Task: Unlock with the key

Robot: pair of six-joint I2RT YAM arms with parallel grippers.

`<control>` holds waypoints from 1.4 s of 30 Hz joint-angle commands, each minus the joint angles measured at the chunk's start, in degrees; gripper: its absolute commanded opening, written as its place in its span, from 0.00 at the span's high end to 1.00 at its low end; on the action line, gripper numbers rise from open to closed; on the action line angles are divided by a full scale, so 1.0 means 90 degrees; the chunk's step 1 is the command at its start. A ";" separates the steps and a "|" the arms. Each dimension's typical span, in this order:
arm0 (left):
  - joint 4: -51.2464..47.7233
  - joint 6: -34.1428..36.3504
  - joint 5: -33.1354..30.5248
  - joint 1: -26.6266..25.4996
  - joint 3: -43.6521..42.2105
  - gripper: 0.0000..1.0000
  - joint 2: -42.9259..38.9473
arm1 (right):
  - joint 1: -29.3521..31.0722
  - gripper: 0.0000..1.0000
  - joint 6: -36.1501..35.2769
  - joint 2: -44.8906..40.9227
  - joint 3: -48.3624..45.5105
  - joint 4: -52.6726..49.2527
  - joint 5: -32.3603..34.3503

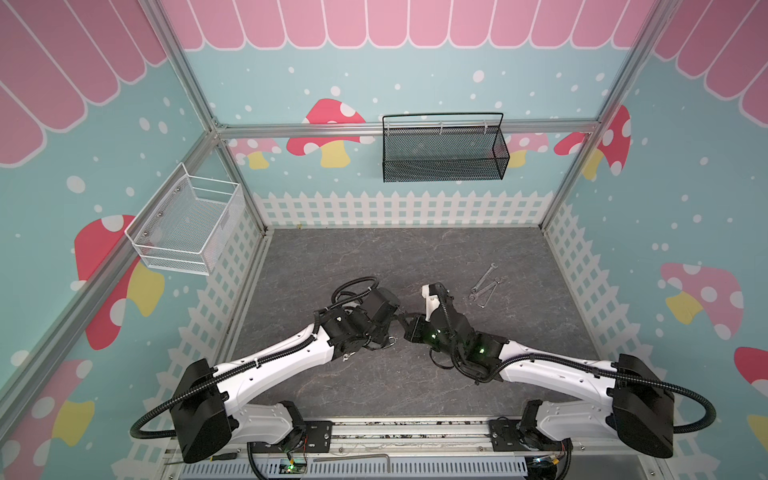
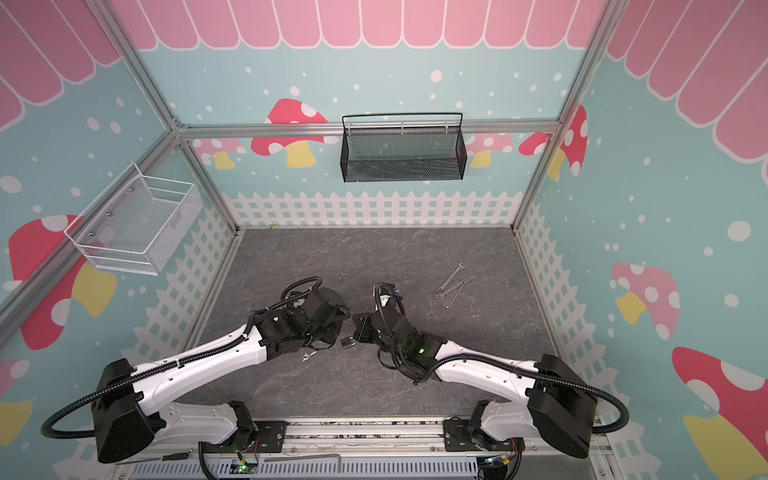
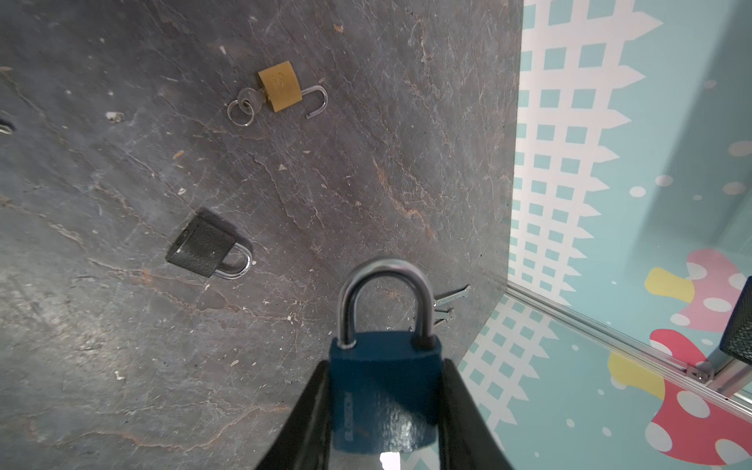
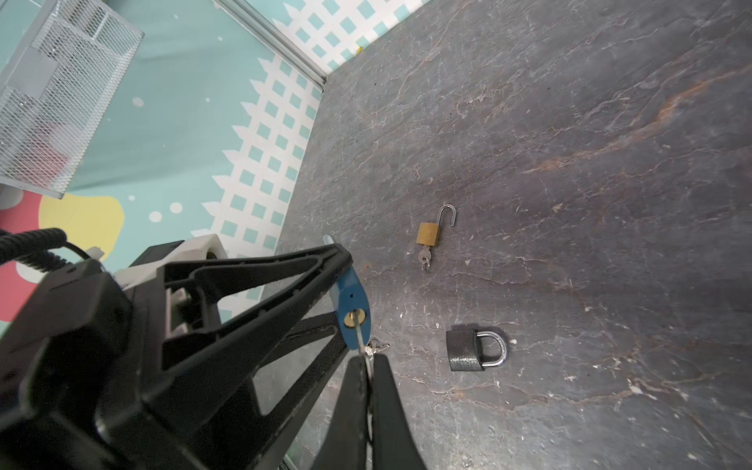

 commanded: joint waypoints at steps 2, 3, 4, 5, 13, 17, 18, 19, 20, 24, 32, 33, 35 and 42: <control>0.0787 -0.0107 0.0257 -0.0185 -0.0041 1.00 -0.0131 | 0.0181 1.00 -0.0362 0.0190 0.0285 0.0462 -0.0124; 0.0791 -0.0035 0.0255 -0.0185 -0.0006 1.00 -0.0113 | 0.0189 1.00 -0.0311 0.0220 0.0292 0.0460 -0.0142; 0.0787 0.0060 0.0292 -0.0185 0.0036 1.00 -0.0076 | 0.0175 1.00 -0.0243 0.0215 0.0301 0.0472 -0.0176; 0.0763 0.0132 0.0378 -0.0193 0.0078 1.00 -0.0039 | 0.0128 1.00 -0.0155 0.0189 0.0284 0.0552 -0.0277; 0.0469 0.0413 0.0464 -0.0517 0.0142 1.00 -0.0021 | -0.0542 1.00 0.0710 0.0059 -0.0014 0.1777 -0.1611; 0.0537 0.0162 0.0465 -0.0517 -0.0024 1.00 -0.0103 | -0.0174 1.00 -0.0254 0.0007 0.0546 0.0526 -0.0585; 0.0524 0.0128 0.0486 -0.0517 -0.0004 1.00 -0.0102 | -0.0095 1.00 -0.0425 0.0022 0.0597 0.0350 -0.0329; 0.0550 0.0058 0.0528 -0.0516 -0.0007 1.00 -0.0104 | -0.0030 1.00 -0.0588 0.0041 0.0628 0.0230 -0.0094; 0.0630 -0.0017 0.0591 -0.0517 -0.0031 1.00 -0.0116 | 0.0029 1.00 -0.0784 0.0072 0.0635 0.0142 0.0131; 0.1144 -0.0206 0.1002 -0.0513 -0.0139 1.00 -0.0185 | 0.0063 1.00 -0.1409 0.0161 0.0559 0.0286 0.0314; 0.1034 0.0069 0.1187 -0.0519 0.0041 1.00 -0.0309 | -0.0077 1.00 -0.0594 0.0161 0.0490 0.0781 -0.0617; 0.1010 0.0102 0.1203 -0.0526 0.0062 1.00 -0.0305 | -0.0082 1.00 -0.0447 0.0178 0.0546 0.0773 -0.0692; 0.0966 0.0136 0.1186 -0.0552 0.0105 1.00 -0.0295 | -0.0093 1.00 -0.0316 0.0176 0.0604 0.0787 -0.0734; 0.1273 -0.0010 0.1254 -0.0566 0.0031 1.00 -0.0314 | -0.0119 1.00 -0.0307 0.0115 0.0448 0.0845 -0.0582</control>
